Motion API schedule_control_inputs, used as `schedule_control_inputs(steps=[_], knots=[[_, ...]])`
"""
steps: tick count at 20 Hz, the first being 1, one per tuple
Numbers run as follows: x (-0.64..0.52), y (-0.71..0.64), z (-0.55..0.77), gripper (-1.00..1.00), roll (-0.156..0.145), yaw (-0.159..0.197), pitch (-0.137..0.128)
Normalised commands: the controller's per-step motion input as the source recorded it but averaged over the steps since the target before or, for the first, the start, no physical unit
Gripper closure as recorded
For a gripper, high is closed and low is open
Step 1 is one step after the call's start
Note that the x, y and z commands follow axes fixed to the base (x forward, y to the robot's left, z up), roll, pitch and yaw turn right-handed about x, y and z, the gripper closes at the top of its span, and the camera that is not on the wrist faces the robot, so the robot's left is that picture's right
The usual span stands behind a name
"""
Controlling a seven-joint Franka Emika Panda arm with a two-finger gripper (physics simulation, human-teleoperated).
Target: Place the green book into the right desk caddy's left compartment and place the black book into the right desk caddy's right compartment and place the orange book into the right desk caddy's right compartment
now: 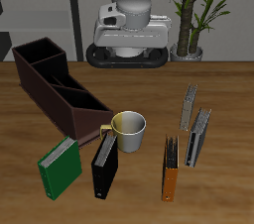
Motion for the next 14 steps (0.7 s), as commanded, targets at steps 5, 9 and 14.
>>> schedule_control_inputs(steps=[5, 9, 14], knots=[[0.54, -0.2, 0.12, -1.0, -0.032, 0.025, -0.03], [0.37, -0.08, 0.08, -1.0, -0.012, -0.011, -0.017], [0.43, -0.03, 0.07, -1.0, 0.008, -0.041, 0.021]])
